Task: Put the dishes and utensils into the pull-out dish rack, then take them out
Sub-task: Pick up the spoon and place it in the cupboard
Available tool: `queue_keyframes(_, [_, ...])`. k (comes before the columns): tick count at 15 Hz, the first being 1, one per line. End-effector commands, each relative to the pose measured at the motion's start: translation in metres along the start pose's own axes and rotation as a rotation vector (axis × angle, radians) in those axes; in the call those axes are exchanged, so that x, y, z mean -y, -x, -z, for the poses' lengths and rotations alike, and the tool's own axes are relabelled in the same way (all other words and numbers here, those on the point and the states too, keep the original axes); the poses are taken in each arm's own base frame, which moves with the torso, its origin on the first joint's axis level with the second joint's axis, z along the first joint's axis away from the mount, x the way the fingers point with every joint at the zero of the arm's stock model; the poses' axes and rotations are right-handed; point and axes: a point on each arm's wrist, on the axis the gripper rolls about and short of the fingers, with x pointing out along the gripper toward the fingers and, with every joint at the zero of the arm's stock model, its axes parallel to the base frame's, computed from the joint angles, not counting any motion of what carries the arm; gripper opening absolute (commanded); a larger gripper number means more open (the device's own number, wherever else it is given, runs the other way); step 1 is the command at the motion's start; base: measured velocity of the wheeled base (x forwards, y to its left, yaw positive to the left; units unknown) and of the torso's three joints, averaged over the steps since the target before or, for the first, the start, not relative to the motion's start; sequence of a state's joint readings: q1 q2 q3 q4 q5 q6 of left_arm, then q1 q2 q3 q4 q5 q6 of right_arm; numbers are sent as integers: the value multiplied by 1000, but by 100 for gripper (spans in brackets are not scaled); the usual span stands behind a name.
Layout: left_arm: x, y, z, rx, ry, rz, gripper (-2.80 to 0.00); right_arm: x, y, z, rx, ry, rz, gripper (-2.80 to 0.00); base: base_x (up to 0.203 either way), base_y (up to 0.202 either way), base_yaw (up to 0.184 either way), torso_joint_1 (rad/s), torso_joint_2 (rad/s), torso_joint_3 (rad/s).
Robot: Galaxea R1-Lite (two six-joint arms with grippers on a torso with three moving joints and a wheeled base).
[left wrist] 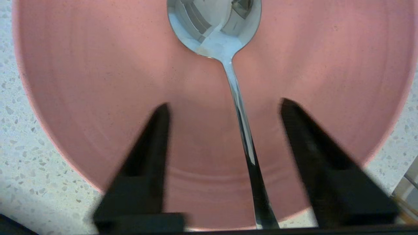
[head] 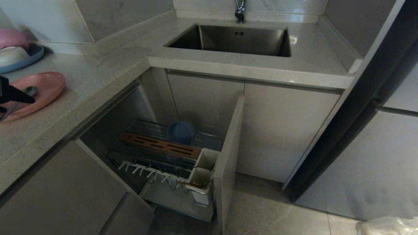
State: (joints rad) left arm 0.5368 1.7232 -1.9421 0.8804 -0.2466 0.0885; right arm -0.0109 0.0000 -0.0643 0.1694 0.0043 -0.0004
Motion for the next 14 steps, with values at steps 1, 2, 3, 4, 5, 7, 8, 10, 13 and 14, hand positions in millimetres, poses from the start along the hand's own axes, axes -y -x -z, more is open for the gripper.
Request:
queue_keyframes(1, [0, -2, 1, -10, 3, 3, -280, 0, 0, 0, -1, 1, 0, -280, 0, 0, 0, 0, 0, 0])
queue_keyframes(2, [0, -2, 1, -10, 2, 3, -280, 0, 0, 0, -1, 0, -1, -280, 0, 0, 0, 0, 0, 0])
queue_keyframes(3, [0, -1, 1, -8, 2, 3, -280, 0, 0, 0, -1, 0, 0, -280, 0, 0, 0, 0, 0, 0])
queue_keyframes(4, [0, -1, 1, -7, 1, 2, -280, 0, 0, 0, -1, 1, 0, -280, 0, 0, 0, 0, 0, 0])
queue_keyframes(5, [0, -1, 1, -6, 1, 2, -280, 0, 0, 0, -1, 1, 0, -280, 0, 0, 0, 0, 0, 0])
queue_keyframes(7, [0, 0, 1, -7, 3, 2, -280, 0, 0, 0, -1, 0, -1, -280, 0, 0, 0, 0, 0, 0])
queue_keyframes(8, [0, 0, 1, -5, 3, 2, -280, 0, 0, 0, -1, 0, 0, -280, 0, 0, 0, 0, 0, 0])
queue_keyframes(10, [0, 1, 1, -3, 4, 3, -280, 0, 0, 0, -1, 0, 0, -280, 0, 0, 0, 0, 0, 0])
queue_keyframes(13, [4, 18, -1, 42, 46, 1, -280, 0, 0, 0, -1, 1, 0, -280, 0, 0, 0, 0, 0, 0])
queue_keyframes(14, [7, 31, -1, 75, 84, 1, -280, 0, 0, 0, -1, 0, 0, -280, 0, 0, 0, 0, 0, 0])
